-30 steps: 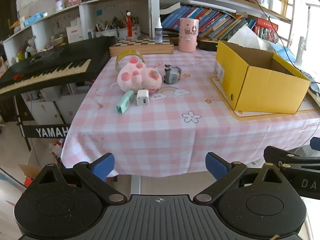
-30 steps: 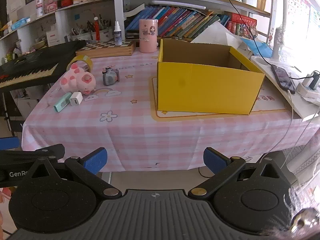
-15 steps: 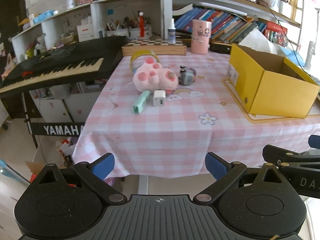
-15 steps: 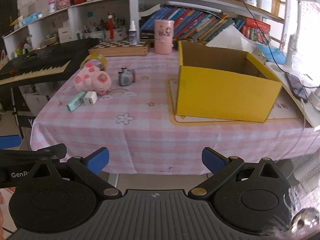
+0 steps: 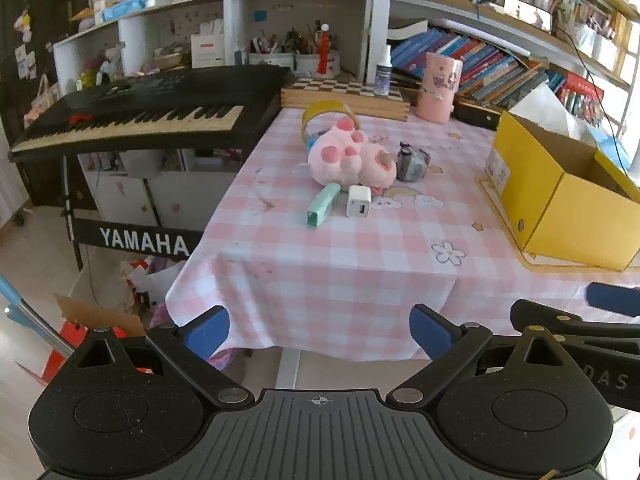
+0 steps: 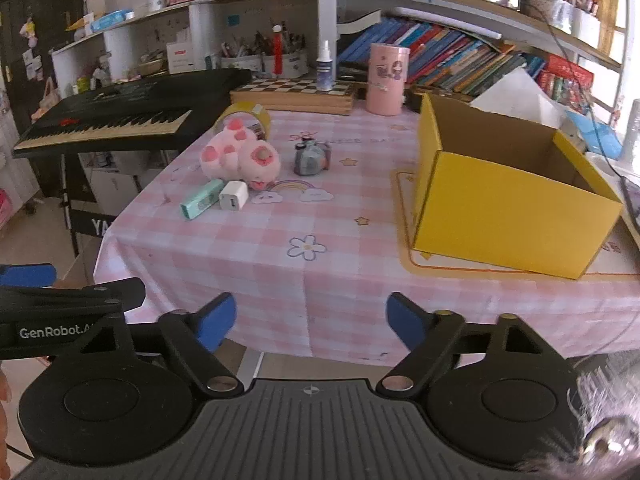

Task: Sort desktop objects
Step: 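Grasp the mint-green highlighter with the left tool while the right tool reaches the white plug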

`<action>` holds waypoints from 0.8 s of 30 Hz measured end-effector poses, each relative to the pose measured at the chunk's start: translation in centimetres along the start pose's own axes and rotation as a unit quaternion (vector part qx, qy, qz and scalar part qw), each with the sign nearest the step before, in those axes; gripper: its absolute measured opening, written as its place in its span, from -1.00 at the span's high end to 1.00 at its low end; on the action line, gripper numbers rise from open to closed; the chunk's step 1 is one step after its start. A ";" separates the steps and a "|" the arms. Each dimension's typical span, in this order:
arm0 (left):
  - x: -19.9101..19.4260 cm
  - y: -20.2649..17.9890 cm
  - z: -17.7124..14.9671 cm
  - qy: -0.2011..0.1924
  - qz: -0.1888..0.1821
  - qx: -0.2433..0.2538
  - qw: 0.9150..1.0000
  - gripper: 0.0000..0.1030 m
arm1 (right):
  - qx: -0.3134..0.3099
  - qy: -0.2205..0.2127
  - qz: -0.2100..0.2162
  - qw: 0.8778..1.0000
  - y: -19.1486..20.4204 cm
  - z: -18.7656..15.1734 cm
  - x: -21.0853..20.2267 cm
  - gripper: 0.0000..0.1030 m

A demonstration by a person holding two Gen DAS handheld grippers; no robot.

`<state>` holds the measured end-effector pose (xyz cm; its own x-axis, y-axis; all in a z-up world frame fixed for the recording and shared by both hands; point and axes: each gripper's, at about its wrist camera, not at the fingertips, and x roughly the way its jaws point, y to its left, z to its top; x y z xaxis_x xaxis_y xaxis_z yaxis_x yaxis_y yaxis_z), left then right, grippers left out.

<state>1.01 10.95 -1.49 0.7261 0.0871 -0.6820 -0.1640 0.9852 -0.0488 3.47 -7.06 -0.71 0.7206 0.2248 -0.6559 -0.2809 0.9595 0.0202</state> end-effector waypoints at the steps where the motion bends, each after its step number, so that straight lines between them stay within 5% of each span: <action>1: 0.1 0.2 0.1 -0.001 -0.001 -0.003 1.000 -0.87 | -0.002 0.002 0.005 1.000 0.1 0.1 0.3 -0.41; 7: 1.6 0.2 0.9 0.002 -0.010 0.003 1.000 -0.61 | -0.014 0.010 0.034 0.999 0.7 1.1 2.2 -0.10; 18: 7.6 0.5 4.4 0.024 -0.026 0.005 0.999 0.12 | -0.040 0.028 0.082 0.995 0.7 4.8 7.8 0.07; 24: 11.6 0.6 6.9 0.037 -0.034 0.018 0.999 0.20 | -0.049 0.041 0.097 0.993 0.3 6.7 11.2 0.07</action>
<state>13.95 13.59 -4.45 0.6837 0.0109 -0.7297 -0.0917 0.9932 -0.0711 15.72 -3.16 -3.05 0.5938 0.3857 -0.7062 -0.4724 0.8776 0.0821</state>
